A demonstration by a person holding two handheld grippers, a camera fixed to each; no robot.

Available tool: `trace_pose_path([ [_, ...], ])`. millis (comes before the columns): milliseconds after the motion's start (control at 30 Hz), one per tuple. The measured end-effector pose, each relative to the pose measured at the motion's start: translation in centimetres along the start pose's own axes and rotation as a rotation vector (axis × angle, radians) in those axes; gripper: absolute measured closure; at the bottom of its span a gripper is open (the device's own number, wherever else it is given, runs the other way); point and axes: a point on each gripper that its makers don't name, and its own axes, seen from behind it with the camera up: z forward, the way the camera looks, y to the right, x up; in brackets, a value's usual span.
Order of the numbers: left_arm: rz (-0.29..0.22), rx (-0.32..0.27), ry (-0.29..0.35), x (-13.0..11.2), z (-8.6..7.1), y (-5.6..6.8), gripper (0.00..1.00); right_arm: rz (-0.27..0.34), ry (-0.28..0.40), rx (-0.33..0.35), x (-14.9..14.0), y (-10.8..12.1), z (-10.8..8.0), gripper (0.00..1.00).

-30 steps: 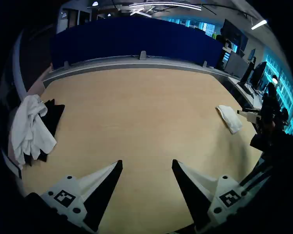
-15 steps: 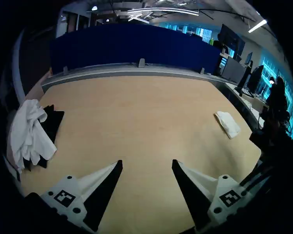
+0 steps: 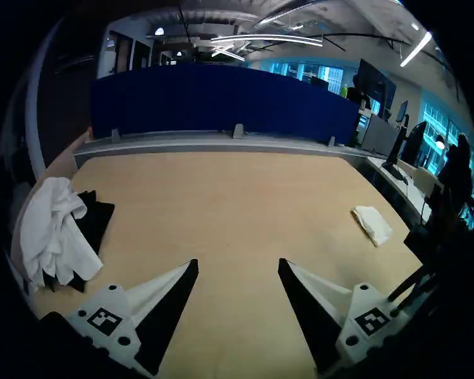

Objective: Fold towel

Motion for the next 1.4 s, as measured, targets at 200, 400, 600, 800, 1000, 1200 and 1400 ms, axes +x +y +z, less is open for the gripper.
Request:
trace_pose_path([
  [200,-0.009,0.058,0.151,3.5,-0.2,-2.8,0.06,0.006,0.008,-0.017,0.4,-1.0,-0.3,0.0],
  [400,-0.01,0.149,0.368,8.4,-1.9,-6.2,0.06,-0.022,0.002,-0.019,0.5,-2.4,-0.9,0.0],
  [600,-0.012,0.16,0.438,9.9,-2.2,-7.5,0.06,-0.053,0.001,-0.015,0.8,-3.8,-1.3,0.0],
  [800,-0.027,0.155,0.464,10.2,-2.1,-7.9,0.06,-0.057,-0.001,-0.011,1.0,-4.9,-1.2,0.0],
  [1000,0.006,0.176,0.506,10.2,-1.5,-8.3,0.06,-0.025,-0.011,0.003,0.6,-5.9,-0.9,0.0],
  [1200,0.029,0.223,0.57,9.7,-0.7,-9.7,0.06,-0.024,-0.012,0.002,0.5,-5.5,-0.3,0.0],
  [1400,0.06,0.268,0.613,7.9,0.4,-11.1,0.06,-0.045,-0.018,-0.034,0.3,-3.4,0.7,0.0],
])
